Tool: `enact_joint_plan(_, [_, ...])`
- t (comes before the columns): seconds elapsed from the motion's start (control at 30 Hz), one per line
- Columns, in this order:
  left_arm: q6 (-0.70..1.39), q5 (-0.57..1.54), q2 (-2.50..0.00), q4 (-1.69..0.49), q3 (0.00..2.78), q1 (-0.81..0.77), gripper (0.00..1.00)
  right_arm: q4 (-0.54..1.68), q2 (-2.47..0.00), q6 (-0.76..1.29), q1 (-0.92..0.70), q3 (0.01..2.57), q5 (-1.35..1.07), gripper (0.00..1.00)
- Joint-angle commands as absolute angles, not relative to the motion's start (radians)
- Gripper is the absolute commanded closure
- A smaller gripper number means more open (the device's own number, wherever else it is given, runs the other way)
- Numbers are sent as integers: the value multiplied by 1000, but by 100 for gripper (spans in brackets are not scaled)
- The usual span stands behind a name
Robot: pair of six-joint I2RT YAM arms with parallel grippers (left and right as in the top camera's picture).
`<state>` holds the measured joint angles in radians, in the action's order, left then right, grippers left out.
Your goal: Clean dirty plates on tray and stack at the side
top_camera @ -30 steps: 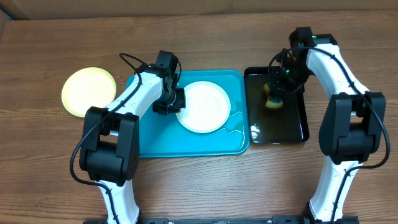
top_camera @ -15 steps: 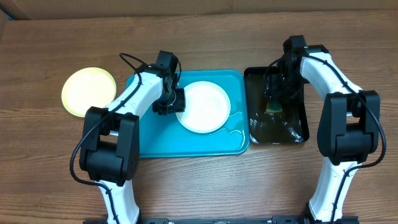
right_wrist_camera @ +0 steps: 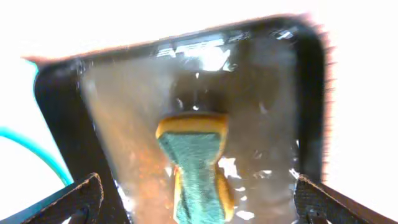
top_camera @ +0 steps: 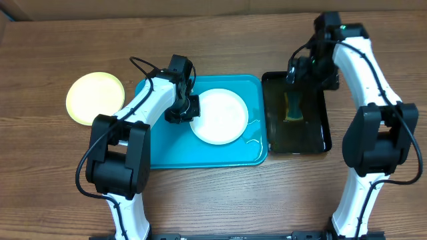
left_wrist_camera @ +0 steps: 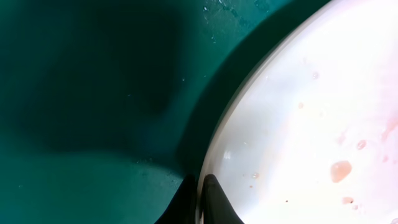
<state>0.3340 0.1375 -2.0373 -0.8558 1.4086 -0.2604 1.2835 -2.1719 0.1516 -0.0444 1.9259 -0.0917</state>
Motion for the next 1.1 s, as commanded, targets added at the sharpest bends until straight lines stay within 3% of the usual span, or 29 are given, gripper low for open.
enact_joint_plan(0.0, [306,117,-2024,-868,1421,-265,96,1301,-2135,252,11,1996,1,0])
enact_joint_plan(0.17, [307,41,-1938,-871,1440,-276,96,1292,-2136,252,77,2000,2,0])
enact_joint_plan(0.4, [319,-221,-1747,-889,1461,-344,96,1276,-2136,252,105,2000,2,0])
enact_joint_plan(0.53, [318,-464,-1663,-900,1461,-453,96,1276,-2136,252,105,2000,2,0])
enact_joint_plan(0.8, [283,-1183,-1664,-914,1460,-791,96,1276,-2136,252,105,2000,2,0])
enact_joint_plan(1.07, [206,-1466,-1681,-915,1460,-997,96,1276,-2136,252,105,2000,2,0])
